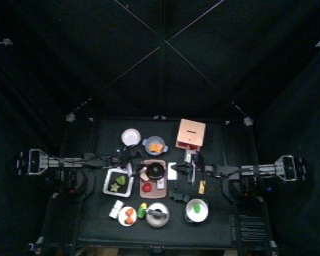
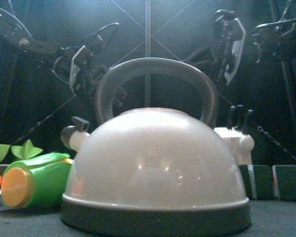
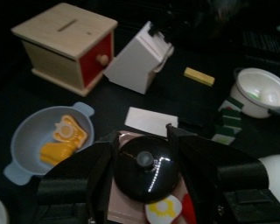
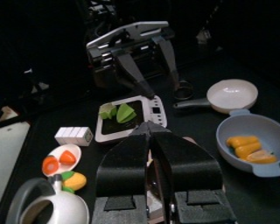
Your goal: Grab pot lid
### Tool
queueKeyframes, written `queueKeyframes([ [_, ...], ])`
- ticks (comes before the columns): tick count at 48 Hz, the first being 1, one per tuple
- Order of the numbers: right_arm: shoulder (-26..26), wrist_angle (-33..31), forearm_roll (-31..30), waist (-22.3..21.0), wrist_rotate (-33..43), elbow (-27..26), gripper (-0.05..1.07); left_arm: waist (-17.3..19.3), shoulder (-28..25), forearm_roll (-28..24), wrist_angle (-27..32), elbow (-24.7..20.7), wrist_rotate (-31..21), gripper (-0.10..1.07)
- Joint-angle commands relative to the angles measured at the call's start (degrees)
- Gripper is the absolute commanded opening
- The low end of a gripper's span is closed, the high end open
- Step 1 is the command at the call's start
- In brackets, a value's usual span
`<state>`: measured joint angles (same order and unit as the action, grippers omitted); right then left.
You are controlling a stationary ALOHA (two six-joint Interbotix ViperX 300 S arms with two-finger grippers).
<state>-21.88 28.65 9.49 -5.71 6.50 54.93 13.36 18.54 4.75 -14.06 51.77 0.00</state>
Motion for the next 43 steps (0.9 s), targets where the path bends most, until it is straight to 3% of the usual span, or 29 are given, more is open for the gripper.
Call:
queueKeyframes([
  [1,2.1,-3.7,4.3,-0.1,1.2,-4.9,0.03,1.9,1.6,-0.1,-0.7,-0.4,0.2,0.83],
  [14,9.7,-18.8,13.9,-0.9,1.7,-15.2,0.03,6.7,4.4,-1.1,-0.6,2.1,0.3,0.83],
  [25,15.0,-32.9,17.0,-3.5,1.8,-21.3,0.03,9.1,9.8,-2.3,-1.1,6.8,0.4,0.83],
  [35,19.8,-38.0,16.5,-5.6,1.8,-24.4,0.06,9.1,15.1,-2.9,-3.3,10.0,0.4,0.83],
  [43,24.2,-41.3,14.2,-6.3,1.8,-26.8,0.21,9.1,16.5,-3.6,-6.2,11.7,0.3,0.83],
])
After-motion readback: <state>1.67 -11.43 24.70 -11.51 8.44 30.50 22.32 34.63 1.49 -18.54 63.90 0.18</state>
